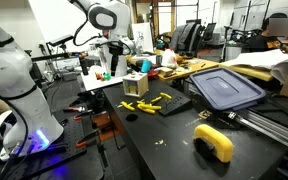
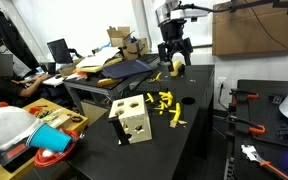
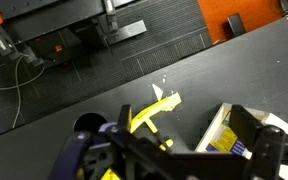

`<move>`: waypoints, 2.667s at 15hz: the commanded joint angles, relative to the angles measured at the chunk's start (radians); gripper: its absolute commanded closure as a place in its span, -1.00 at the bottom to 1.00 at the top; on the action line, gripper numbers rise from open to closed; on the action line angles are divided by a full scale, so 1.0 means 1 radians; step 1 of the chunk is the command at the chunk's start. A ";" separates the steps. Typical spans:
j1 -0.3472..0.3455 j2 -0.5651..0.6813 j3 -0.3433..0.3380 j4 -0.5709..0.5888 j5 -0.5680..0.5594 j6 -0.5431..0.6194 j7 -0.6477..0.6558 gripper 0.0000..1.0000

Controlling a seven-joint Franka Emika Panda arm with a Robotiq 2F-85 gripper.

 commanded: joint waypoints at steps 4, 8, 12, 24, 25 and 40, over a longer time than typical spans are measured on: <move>0.021 0.236 0.016 0.152 -0.020 0.151 0.121 -1.00; 0.018 0.405 -0.020 0.304 -0.078 0.196 0.127 -1.00; 0.016 0.542 -0.075 0.459 -0.146 0.194 0.117 -1.00; 0.011 0.827 -0.116 0.684 -0.135 0.167 0.090 -1.00; 0.010 0.841 -0.117 0.694 -0.133 0.165 0.090 -1.00; -0.085 0.957 -0.072 0.803 -0.053 0.108 -0.063 -1.00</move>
